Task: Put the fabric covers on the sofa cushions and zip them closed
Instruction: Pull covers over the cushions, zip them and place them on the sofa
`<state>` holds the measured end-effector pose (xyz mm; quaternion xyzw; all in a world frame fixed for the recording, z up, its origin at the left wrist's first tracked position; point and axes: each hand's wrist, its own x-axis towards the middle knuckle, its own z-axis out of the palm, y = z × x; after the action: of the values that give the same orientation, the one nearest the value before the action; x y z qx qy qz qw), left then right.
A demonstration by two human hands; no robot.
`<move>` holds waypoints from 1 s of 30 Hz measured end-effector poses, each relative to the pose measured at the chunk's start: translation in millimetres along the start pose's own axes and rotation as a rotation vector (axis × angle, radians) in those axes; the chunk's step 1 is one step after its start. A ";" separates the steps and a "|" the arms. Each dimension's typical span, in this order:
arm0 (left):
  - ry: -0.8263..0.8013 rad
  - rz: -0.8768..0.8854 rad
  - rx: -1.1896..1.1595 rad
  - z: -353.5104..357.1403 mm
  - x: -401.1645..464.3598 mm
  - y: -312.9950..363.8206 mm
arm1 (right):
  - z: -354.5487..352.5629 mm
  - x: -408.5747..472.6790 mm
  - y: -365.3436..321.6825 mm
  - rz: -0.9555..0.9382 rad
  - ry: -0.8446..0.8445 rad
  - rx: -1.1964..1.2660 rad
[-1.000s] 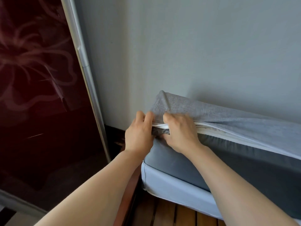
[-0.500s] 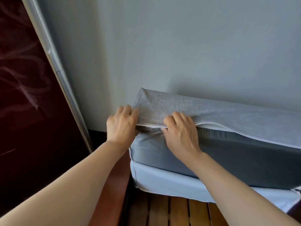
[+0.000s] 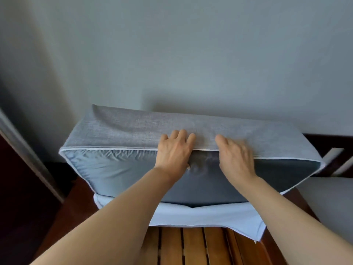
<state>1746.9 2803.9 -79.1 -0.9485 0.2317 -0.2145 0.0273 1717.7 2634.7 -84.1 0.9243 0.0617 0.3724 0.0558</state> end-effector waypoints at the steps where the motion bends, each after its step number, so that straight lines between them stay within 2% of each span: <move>1: 0.014 -0.028 0.007 1.8 2.7 8.5 | -0.9 -4.4 1.6 -0.023 -0.007 0.017; 7: -0.155 -0.143 0.092 4.8 5.7 33.0 | 1.5 -28.7 8.5 -0.174 -0.095 0.142; 9: -0.161 -0.154 0.133 -4.2 3.2 37.3 | -1.7 -20.4 14.3 -0.190 -0.125 0.169; 11: -0.073 -0.125 0.123 -9.5 2.5 39.1 | -5.9 -14.1 21.8 -0.192 -0.112 0.162; 14: -0.002 -0.051 0.100 -11.2 9.0 54.6 | -7.4 -18.3 46.1 -0.100 -0.070 0.068; 20: -0.047 0.082 -0.071 -11.5 46.2 141.3 | -8.9 -43.2 125.1 0.136 -0.003 -0.197; 24: -0.032 0.158 -0.083 -7.3 69.7 192.7 | -12.4 -61.9 190.5 0.264 -0.074 -0.368; 27: -0.019 0.179 -0.064 -3.8 76.1 214.2 | -17.2 -72.6 218.3 0.273 -0.114 -0.303; 30: 0.032 0.184 -0.066 -1.9 79.8 220.3 | -21.3 -83.1 220.5 0.196 -0.054 -0.202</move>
<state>1715.8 2571.7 -79.2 -0.9200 0.3253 -0.2184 0.0119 1659.4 2405.5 -92.6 0.9253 -0.0680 0.3554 0.1135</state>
